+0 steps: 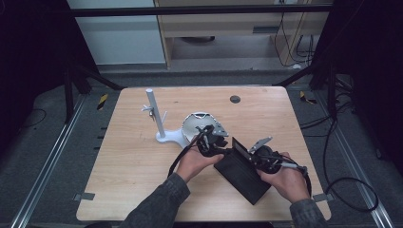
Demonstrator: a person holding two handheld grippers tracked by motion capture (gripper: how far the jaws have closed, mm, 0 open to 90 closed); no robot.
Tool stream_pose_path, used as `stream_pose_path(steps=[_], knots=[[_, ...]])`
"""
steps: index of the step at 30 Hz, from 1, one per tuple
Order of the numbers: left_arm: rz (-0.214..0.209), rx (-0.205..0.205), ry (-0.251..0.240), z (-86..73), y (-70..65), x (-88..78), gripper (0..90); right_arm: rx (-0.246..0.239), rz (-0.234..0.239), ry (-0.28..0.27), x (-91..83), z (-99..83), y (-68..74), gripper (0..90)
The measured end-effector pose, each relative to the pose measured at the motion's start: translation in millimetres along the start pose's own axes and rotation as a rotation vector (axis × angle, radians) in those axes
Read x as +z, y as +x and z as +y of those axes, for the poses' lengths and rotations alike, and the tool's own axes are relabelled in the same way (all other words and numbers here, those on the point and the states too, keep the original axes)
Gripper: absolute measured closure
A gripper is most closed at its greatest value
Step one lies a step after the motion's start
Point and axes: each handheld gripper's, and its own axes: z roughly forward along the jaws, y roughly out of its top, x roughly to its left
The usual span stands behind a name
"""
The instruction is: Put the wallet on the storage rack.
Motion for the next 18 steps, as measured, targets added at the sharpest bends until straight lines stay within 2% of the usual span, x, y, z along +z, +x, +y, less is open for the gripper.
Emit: stream_pose_path(steps=[1, 2, 3, 4, 5, 6, 7, 8, 11, 13, 14, 16, 18], knots=[[0.0, 0.0, 0.0, 0.0, 0.0, 0.0, 52.0, 0.0, 0.0, 0.0, 0.0, 0.0, 0.0, 84.6], [0.006, 0.007, -0.026, -1.6, -0.9, -11.8, 45.5, -0.009, -0.006, -0.042, -9.9, -5.8, -0.9, 84.7], [0.006, 0.007, -0.026, -1.6, -0.9, -11.8, 38.5, -0.009, -0.006, -0.042, -9.9, -5.8, -0.9, 84.7], [0.003, 0.01, -0.045, -2.7, -1.1, -22.8, 31.3, -0.01, -0.014, -0.094, -22.4, -11.7, -1.9, 84.7], [0.003, 0.01, -0.045, -2.7, -1.1, -22.8, 27.6, -0.009, -0.017, -0.111, -26.7, -13.3, -1.8, 84.7], [-0.011, 0.031, -0.06, -4.2, -1.2, -32.6, 21.7, -0.01, -0.021, -0.136, -32.2, -15.2, -2.2, 84.7], [-0.012, 0.027, -0.071, -4.4, -0.7, -37.4, 18.8, -0.012, -0.027, -0.158, -37.3, -16.9, -2.5, 84.7], [-0.012, 0.027, -0.071, -4.4, -0.7, -37.4, 17.4, -0.012, -0.027, -0.158, -37.3, -16.9, -2.5, 84.7], [-0.008, 0.034, -0.102, -3.8, 4.0, -52.3, 14.7, -0.022, -0.042, -0.23, -52.7, -20.1, -5.4, 84.7], [0.0, 0.036, -0.104, -1.7, 8.3, -60.9, 14.0, -0.031, -0.057, -0.27, -60.4, -20.9, -7.9, 84.7], [0.001, 0.04, -0.096, -0.4, 10.8, -65.0, 12.7, -0.037, -0.069, -0.306, -66.7, -21.1, -10.7, 84.7], [0.006, 0.037, -0.092, 2.0, 15.6, -71.7, 12.2, -0.039, -0.072, -0.321, -68.6, -21.0, -11.4, 84.7], [0.018, 0.037, -0.099, 5.1, 21.9, -79.1, 12.2, -0.049, -0.092, -0.379, -73.9, -20.7, -15.7, 84.7]])
